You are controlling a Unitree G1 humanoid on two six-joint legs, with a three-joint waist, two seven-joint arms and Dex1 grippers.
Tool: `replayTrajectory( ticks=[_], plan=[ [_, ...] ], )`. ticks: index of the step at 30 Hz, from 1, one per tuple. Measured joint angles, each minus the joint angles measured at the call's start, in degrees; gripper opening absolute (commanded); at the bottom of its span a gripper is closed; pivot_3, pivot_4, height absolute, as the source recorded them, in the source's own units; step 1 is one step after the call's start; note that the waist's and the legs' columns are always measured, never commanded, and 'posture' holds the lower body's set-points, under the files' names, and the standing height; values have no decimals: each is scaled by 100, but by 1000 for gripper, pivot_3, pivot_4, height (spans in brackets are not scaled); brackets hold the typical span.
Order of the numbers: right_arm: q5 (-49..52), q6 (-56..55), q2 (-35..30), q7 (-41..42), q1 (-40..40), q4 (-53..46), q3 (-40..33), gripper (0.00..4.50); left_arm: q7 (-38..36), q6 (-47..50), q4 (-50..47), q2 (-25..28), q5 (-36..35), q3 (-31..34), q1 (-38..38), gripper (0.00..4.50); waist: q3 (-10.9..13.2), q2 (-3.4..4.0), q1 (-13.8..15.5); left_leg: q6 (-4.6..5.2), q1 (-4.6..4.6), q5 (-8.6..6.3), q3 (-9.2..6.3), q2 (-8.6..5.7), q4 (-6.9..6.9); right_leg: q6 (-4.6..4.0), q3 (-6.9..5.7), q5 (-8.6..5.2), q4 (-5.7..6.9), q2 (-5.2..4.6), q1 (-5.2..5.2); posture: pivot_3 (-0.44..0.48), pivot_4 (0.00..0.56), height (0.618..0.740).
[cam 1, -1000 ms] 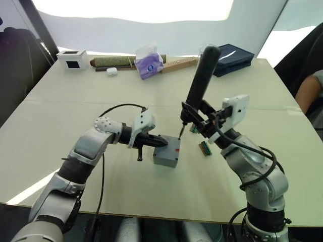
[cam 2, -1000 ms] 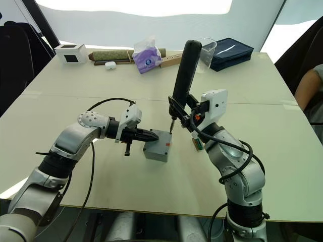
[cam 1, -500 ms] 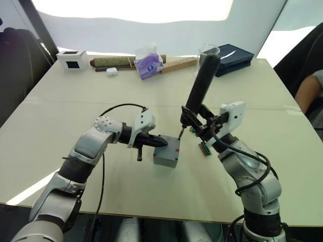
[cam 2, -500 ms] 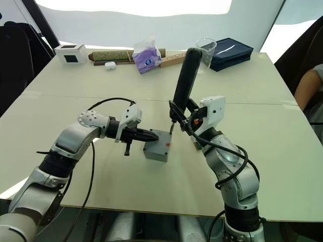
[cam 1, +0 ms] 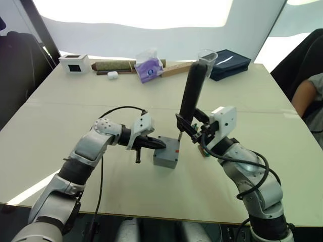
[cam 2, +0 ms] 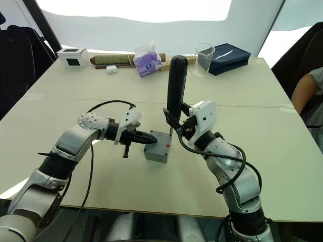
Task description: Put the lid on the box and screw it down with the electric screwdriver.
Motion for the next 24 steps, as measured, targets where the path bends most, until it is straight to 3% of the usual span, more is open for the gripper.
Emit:
replayTrajectory(
  ticks=[18,22,24],
  plan=[
    [-21,-47,114,53,-95,112,-95,1873,60,0,-48,-6,-2,2,103,0,-23,-11,1,0,33,-1,-1,1,-18,-1,-1,-1,-26,-4,38,0,150,740],
    [584,433,303,-197,-476,218,-639,1873,134,45,-40,-139,-59,80,107,0,-7,1,4,0,4,0,1,1,-16,1,-1,1,-24,-12,11,0,150,740],
    [1276,1059,56,-511,-1259,197,-1236,1873,200,317,17,-291,-306,233,105,0,7,13,9,-8,-49,4,0,4,-3,5,0,4,-8,-21,-43,0,150,740]
  ],
)
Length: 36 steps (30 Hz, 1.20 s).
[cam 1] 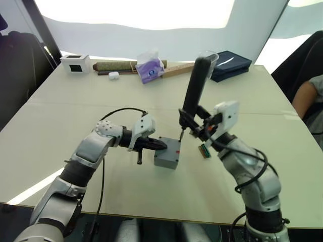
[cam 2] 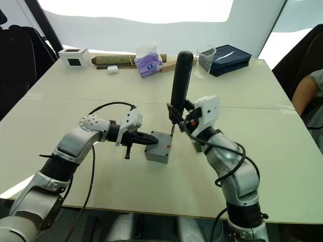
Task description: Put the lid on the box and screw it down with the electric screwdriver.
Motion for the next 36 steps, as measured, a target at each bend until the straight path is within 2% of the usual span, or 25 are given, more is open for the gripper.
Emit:
replayTrajectory(
  ticks=[3,6,7,10,13,15,18,22,29,31,36],
  plan=[
    [1260,880,-557,-728,-1134,-46,-1065,1873,186,281,133,-205,-316,349,-7,0,14,-1,28,0,-9,0,-15,4,-12,-2,-14,-1,-6,-2,-5,0,150,740],
    [2974,2267,-1793,-1394,-1770,371,-1906,1873,274,645,138,-186,-710,750,-269,0,14,-2,59,4,-14,-2,-27,7,-20,-15,-33,-8,-23,-1,1,0,150,740],
    [3435,2879,-2348,-1545,-1793,687,-2001,1873,224,790,61,-72,-814,801,-410,0,14,-2,61,6,-16,-3,-24,5,-22,-16,-31,-9,-29,-2,0,0,150,740],
    [4039,3850,-2979,-1913,-1512,1288,-1976,1873,57,954,-182,159,-963,839,-499,0,18,5,24,11,-17,-6,-11,0,-23,-15,-14,-9,-32,-1,-5,0,150,740],
    [4358,4793,-3641,-1915,-634,1820,-1990,1873,-332,765,-732,718,-748,359,-399,0,20,3,12,14,-33,-8,-9,-2,-24,-15,-12,-9,-37,5,-19,0,150,740],
    [4218,5108,-3688,-1951,-19,2063,-1975,1873,-463,646,-968,940,-669,271,-283,0,21,5,13,14,-35,-8,-9,-2,-22,-15,-10,-9,-35,5,-22,0,150,740],
    [4067,5139,-3639,-1869,500,2171,-1828,1873,-469,658,-1262,919,-704,190,-160,0,34,36,-21,14,-66,-7,11,-4,-6,-10,7,-6,-11,8,-67,0,150,740],
    [4031,5140,-3693,-1564,595,2290,-1682,1873,-378,706,-1564,895,-722,125,-51,0,34,35,-24,13,-72,-6,12,-3,-7,-8,9,-5,-6,17,-81,0,150,740],
    [3425,5132,-3699,-1118,292,2850,-1140,1873,-71,798,-1693,792,-725,123,256,0,35,34,5,13,-79,-6,13,-4,-5,-8,9,-5,-9,14,-86,0,150,740],
    [3205,5128,-3699,-971,228,2858,-1045,2863,-21,848,-1694,793,-799,139,262,0,35,34,8,12,-78,-6,12,-4,-5,-8,8,-5,-9,14,-85,0,150,740],
    [2729,5028,-3697,-642,143,2802,-1018,4456,63,937,-1661,809,-951,325,275,0,35,34,7,12,-78,-6,11,-4,-5,-8,6,-5,-9,14,-84,0,150,740]
  ],
)
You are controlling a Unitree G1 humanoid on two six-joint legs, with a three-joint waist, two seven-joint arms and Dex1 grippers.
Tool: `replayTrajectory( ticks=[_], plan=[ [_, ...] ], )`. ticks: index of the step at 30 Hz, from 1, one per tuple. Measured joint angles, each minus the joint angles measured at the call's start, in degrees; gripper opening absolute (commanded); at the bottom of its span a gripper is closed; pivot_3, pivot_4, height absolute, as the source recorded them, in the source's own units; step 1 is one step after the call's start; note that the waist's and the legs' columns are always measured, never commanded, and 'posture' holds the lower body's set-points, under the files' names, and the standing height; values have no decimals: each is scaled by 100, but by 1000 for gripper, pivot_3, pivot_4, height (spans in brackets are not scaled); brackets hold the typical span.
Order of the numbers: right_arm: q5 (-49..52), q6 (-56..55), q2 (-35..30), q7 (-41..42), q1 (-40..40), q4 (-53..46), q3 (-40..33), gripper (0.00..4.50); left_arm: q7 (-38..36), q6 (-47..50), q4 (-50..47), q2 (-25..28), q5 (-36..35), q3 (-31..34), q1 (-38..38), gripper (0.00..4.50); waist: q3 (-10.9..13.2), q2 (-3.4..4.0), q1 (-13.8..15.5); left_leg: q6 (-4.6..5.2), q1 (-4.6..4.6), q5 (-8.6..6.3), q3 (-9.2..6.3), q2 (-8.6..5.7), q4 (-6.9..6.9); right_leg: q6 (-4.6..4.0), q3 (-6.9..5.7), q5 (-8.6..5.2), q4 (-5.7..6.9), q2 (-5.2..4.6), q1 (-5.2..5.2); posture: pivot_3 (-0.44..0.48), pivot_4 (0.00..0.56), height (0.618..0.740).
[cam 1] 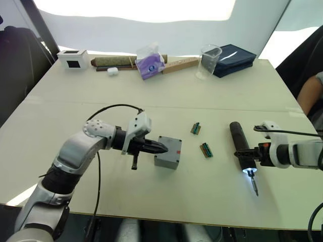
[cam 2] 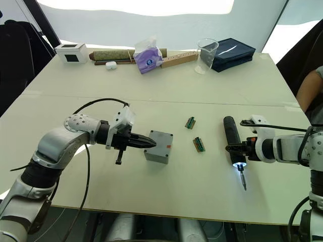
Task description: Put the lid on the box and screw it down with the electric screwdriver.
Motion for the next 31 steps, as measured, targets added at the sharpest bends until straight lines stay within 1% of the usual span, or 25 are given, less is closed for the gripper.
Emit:
replayTrajectory(
  ticks=[2,4,6,8,10,11,12,14,15,17,18,19,21,22,24,27,29,31],
  plan=[
    [-259,-304,-63,224,37,-248,113,4456,1,-26,157,123,11,31,3,0,0,0,-4,0,0,0,0,0,0,0,0,0,1,1,-2,0,150,740],
    [-580,-841,-168,454,111,-707,134,4456,-58,-68,356,357,35,83,5,0,1,3,-24,0,1,0,2,1,-2,0,2,0,2,3,-6,0,150,740],
    [-1006,-1569,-338,698,200,-1203,144,4456,-111,-52,506,513,-20,303,1,0,2,3,-17,0,0,0,-1,2,-2,0,-1,0,2,3,-7,0,150,740],
    [-1341,-2314,-380,982,354,-1751,-10,4456,-155,-4,589,700,-115,547,18,0,3,1,-8,0,-1,0,-3,3,-3,0,-4,0,0,2,-5,0,150,740],
    [-1397,-2864,-221,1299,602,-2277,-224,4456,-156,47,566,869,-165,729,191,0,2,1,-5,0,0,0,-6,3,-5,0,-5,-1,-4,2,2,0,150,740],
    [-1254,-3073,26,1482,809,-2571,-449,4456,-132,145,503,917,-212,807,332,0,2,-2,-4,0,-1,0,-11,3,-6,0,-8,-1,-9,2,4,0,150,740],
    [-950,-3271,416,1673,1165,-2918,-731,4456,-48,325,281,934,-343,898,580,0,0,-11,9,0,-3,0,-18,9,-7,0,-14,-1,-11,1,10,0,150,740],
    [-587,-3466,857,1948,1750,-3325,-839,4456,54,617,-71,963,-561,982,926,0,2,-13,39,-1,-7,0,-28,12,-4,1,-21,-1,-13,-6,14,0,150,740],
    [-420,-3536,969,2203,2204,-3550,-844,4456,166,840,-349,997,-734,1104,1162,0,2,-13,48,-2,-10,1,-26,9,-2,2,-20,-2,-11,-11,12,0,150,740],
    [-178,-3563,998,2690,3145,-3952,-812,4456,287,1187,-947,1234,-1030,1372,1811,0,2,-13,44,-1,3,-1,-30,11,-1,3,-21,-3,-17,-12,31,0,150,740],
    [-83,-3559,985,2905,3556,-4058,-795,4456,326,1334,-1248,1404,-1158,1500,2215,0,2,-13,25,-1,6,0,-31,11,-2,3,-21,-3,-17,-13,33,0,150,740],
    [-44,-3537,984,3022,3774,-4093,-769,4456,346,1426,-1385,1483,-1232,1549,2443,0,3,-14,4,-2,20,0,-30,12,-1,3,-20,-3,-16,-14,48,0,150,740],
    [-25,-3557,888,3247,3978,-4148,-724,4456,436,1585,-1682,1525,-1415,1696,2795,0,7,-16,-23,-4,61,1,-26,12,-2,1,-18,-3,-14,-13,82,0,150,740],
    [-22,-3584,757,3400,4104,-4217,-669,4456,485,1625,-1894,1558,-1524,1800,3044,0,10,-21,-24,-5,103,0,-23,13,-6,-4,-13,-7,-17,-13,122,0,150,740],
    [-90,-3633,613,3608,4298,-4282,-506,4456,544,1691,-2156,1606,-1654,1840,3393,0,15,-30,-19,-6,151,-1,-23,18,-13,-41,-1,-30,-28,-13,168,0,150,740],
    [-291,-3711,499,3822,4439,-4315,-247,4456,633,1770,-2387,1624,-1880,1841,3614,0,27,-52,-11,-7,158,-2,-22,19,-13,-44,4,-36,-30,-16,174,0,150,740],
    [-439,-3863,478,3923,4563,-4320,-126,4456,625,1683,-2459,1774,-1856,1810,3794,0,33,-63,-8,-5,156,-4,-21,16,-18,-36,3,-39,-32,-16,172,0,150,740],
    [-558,-3930,474,3969,4644,-4319,-49,4456,620,1596,-2460,1816,-1797,1758,3840,0,35,-65,-2,-4,154,-5,-21,14,-20,-30,2,-39,-32,-17,171,0,150,740]
  ],
)
